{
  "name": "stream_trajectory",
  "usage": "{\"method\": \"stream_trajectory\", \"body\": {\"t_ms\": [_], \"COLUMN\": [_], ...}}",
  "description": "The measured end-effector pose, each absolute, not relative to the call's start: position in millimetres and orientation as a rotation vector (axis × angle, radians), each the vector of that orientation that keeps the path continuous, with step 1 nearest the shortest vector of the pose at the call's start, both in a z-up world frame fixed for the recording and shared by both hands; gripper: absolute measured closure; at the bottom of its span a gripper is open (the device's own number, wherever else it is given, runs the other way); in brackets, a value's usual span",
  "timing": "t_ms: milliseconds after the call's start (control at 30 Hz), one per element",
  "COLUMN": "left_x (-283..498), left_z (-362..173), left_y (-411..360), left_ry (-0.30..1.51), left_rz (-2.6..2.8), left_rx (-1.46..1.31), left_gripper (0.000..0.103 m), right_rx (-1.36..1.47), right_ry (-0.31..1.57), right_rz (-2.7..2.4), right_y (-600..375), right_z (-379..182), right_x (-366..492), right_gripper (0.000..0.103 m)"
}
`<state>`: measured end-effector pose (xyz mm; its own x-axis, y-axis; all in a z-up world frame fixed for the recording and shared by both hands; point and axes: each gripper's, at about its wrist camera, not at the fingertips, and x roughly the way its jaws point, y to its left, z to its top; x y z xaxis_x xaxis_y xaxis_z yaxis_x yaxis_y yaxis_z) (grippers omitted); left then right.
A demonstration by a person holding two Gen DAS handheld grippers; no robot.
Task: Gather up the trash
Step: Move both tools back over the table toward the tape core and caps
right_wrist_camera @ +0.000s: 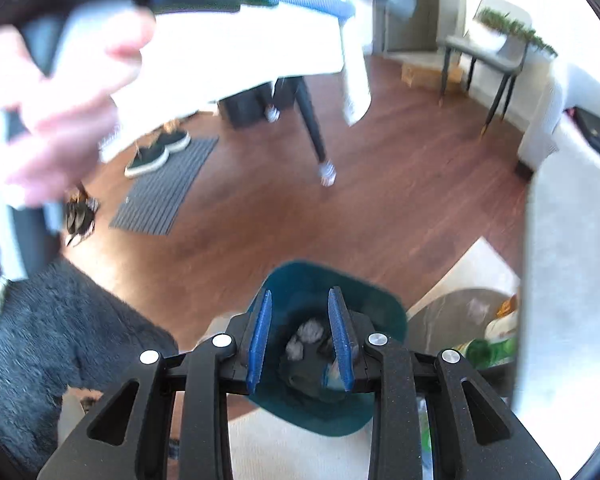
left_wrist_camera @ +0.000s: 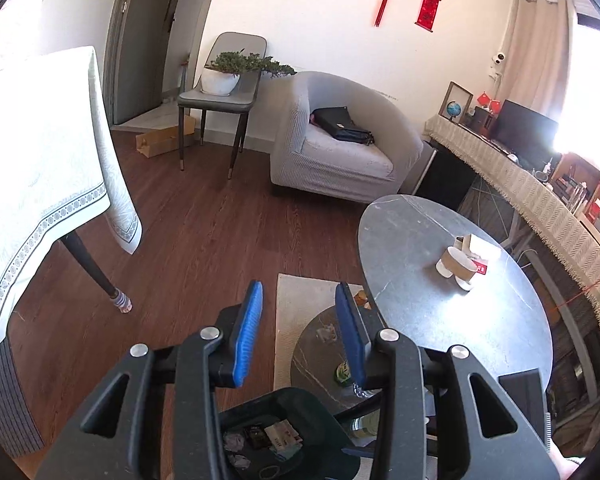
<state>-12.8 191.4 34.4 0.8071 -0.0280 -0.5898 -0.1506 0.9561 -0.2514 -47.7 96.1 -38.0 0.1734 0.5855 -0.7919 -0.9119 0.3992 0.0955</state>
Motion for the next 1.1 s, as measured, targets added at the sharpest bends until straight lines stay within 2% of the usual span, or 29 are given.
{"method": "stream_trajectory", "body": {"t_ms": [400, 500, 633, 700, 1100], "left_x": [23, 38, 55, 63, 111], "left_z": [41, 38, 35, 33, 15], "left_y": [147, 137, 125, 119, 84], "left_ry": [0.617, 0.629, 0.640, 0.647, 0.709], "left_rz": [0.019, 0.009, -0.011, -0.022, -0.092], "left_rx": [-0.239, -0.231, -0.232, -0.232, -0.195], "left_gripper": [0.051, 0.050, 0.048, 0.045, 0.040], "right_rx": [-0.306, -0.283, -0.257, -0.246, -0.194], "right_ry": [0.766, 0.760, 0.753, 0.745, 0.727], "right_rz": [0.914, 0.856, 0.783, 0.755, 0.659], "right_y": [17, -3, -29, -40, -84], "right_z": [-4, -3, -1, 0, -2], "right_x": [9, 28, 52, 60, 114], "right_gripper": [0.073, 0.065, 0.061, 0.053, 0.051]}}
